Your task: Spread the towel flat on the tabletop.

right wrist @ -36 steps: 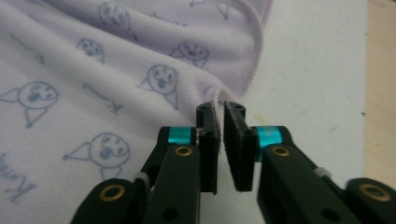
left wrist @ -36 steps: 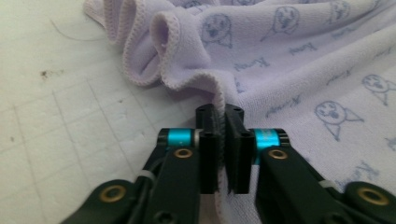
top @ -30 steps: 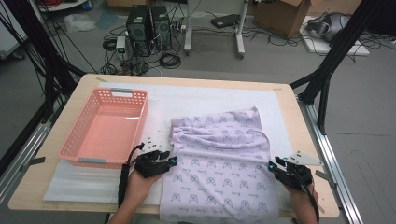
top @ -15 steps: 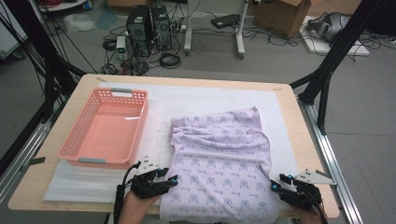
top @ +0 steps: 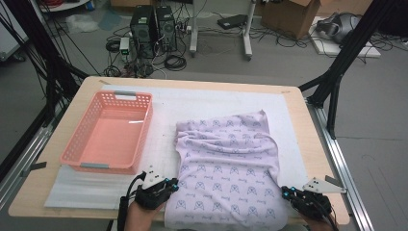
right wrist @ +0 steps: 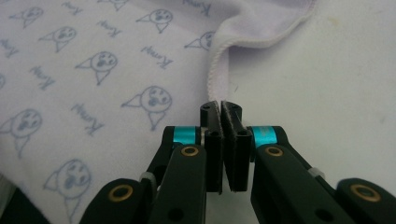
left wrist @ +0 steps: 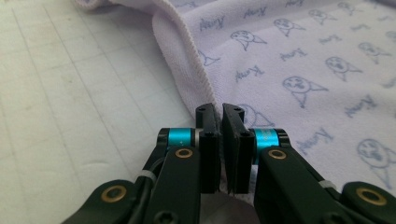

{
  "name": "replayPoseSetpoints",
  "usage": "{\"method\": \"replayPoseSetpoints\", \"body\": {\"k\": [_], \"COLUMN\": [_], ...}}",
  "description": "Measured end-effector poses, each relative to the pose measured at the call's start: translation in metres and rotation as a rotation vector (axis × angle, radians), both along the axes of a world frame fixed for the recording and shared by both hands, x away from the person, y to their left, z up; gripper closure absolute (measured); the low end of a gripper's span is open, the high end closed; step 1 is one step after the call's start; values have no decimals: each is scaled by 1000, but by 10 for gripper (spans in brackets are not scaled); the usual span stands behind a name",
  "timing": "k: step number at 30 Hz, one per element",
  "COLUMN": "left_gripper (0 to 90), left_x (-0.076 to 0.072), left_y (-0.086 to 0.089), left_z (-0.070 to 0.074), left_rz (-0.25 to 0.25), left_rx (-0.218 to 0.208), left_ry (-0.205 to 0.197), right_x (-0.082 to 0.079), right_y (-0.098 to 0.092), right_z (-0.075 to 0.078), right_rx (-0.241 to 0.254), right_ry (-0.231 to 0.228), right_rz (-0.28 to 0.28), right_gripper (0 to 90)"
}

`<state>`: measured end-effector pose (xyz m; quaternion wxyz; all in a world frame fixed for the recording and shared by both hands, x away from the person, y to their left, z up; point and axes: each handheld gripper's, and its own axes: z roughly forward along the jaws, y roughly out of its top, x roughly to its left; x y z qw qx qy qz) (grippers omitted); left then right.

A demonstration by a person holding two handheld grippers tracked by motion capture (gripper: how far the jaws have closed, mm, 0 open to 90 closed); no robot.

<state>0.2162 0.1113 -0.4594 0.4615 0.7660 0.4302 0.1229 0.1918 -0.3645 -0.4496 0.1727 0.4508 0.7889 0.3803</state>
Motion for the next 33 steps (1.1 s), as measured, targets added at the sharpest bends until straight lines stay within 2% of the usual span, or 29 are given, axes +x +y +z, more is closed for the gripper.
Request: {"method": "replayPoseSetpoints", "body": {"k": [4,7,12,13,14,15,16,17,18,20,24,26,27,28,29,30,31,32,33], "left_gripper": [855,854,848,830,773,660,574,541,528,498,491,492,495,522,606,754,795,868,872], "left_x": [-17,-32,-52,-53,-53,-51,-48,-43,-37,-25,-1,9,11,9,5,0,-4,-7,-9], "left_y": [12,19,22,22,23,23,24,25,25,22,11,4,0,-3,-6,-7,-6,-5,-3], "left_z": [1,1,1,1,1,2,3,4,5,7,10,7,4,2,3,1,-1,-2,-2], "left_rz": [1,-8,-30,-28,-12,14,38,57,71,83,63,44,29,31,33,29,31,38,37], "left_rx": [-26,-35,-32,-32,-29,-23,-25,-31,-31,-43,-36,-34,-24,7,36,51,45,32,34], "left_ry": [25,36,35,27,14,-11,-30,-45,-53,-50,-48,-10,16,0,-11,-42,-58,-53,-51], "right_x": [-10,-21,-41,-44,-46,-47,-47,-46,-43,-37,-18,-8,-3,-1,0,-1,-3,-5,-7], "right_y": [-3,-3,-2,-2,-1,-2,-1,-1,-1,1,10,15,18,20,22,23,23,22,21], "right_z": [3,4,6,6,6,6,6,6,7,7,5,2,0,0,0,0,0,1,1], "right_rx": [8,9,-5,-8,-7,-8,3,25,45,60,33,16,8,-3,-16,-40,-37,-36,-27], "right_ry": [40,51,82,83,86,87,87,83,74,49,7,6,17,5,3,-9,-14,-12,-4], "right_rz": [14,39,75,80,79,73,57,33,0,-34,-98,-109,-112,-113,-117,-107,-70,-49,-37], "right_gripper": [880,881,882,881,871,835,734,619,570,518,472,474,477,498,525,592,692,787,834]}}
